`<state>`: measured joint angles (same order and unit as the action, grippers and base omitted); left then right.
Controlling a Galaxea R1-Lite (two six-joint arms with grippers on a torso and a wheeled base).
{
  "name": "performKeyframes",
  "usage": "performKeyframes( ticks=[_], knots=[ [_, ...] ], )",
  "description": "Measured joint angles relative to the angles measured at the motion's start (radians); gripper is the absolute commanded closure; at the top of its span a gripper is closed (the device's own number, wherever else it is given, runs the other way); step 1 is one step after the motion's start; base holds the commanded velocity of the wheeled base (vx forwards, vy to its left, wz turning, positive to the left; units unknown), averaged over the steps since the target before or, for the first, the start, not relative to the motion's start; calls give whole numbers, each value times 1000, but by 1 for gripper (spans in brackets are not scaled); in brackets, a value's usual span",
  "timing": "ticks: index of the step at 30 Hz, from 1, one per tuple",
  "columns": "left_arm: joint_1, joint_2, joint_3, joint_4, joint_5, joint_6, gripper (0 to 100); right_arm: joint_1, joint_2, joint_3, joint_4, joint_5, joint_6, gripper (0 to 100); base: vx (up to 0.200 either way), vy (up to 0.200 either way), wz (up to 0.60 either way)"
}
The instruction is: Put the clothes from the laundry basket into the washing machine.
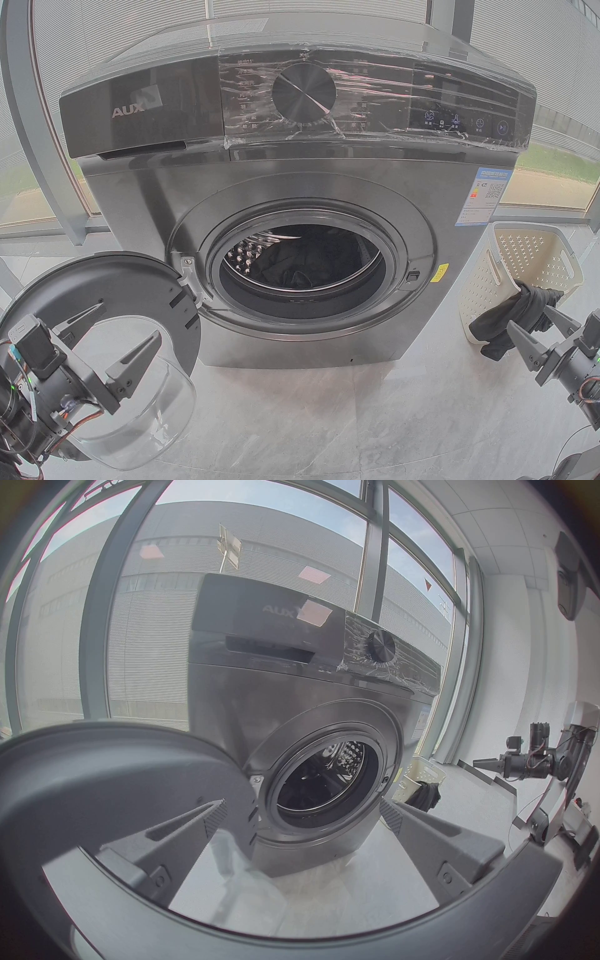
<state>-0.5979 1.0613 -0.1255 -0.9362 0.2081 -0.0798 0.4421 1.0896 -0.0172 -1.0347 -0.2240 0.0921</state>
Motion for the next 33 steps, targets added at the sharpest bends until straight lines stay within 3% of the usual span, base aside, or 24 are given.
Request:
performKeyframes(
  ticks=[4, 12, 18, 26, 33],
  knots=[
    [19, -46, 34, 1, 2, 12, 0, -26, -57, 0, 64, -2, -5, 0, -200, 0, 0],
    [30, -112, 89, 17, 6, 24, 0, -69, -265, 0, 400, 0, -3, 0, -75, 0, 0],
    [38, -186, 105, 99, 15, 40, 0, -158, -467, 0, 527, 14, -29, 0, 0, 0, 0],
    [148, -391, 108, 335, 15, 57, 0, -275, -758, 0, 755, 58, -57, 0, 0, 0, 0],
    [268, -646, 108, 598, 8, 64, 0, -323, -934, 0, 915, 72, -34, 0, 0, 0, 0]
  ],
)
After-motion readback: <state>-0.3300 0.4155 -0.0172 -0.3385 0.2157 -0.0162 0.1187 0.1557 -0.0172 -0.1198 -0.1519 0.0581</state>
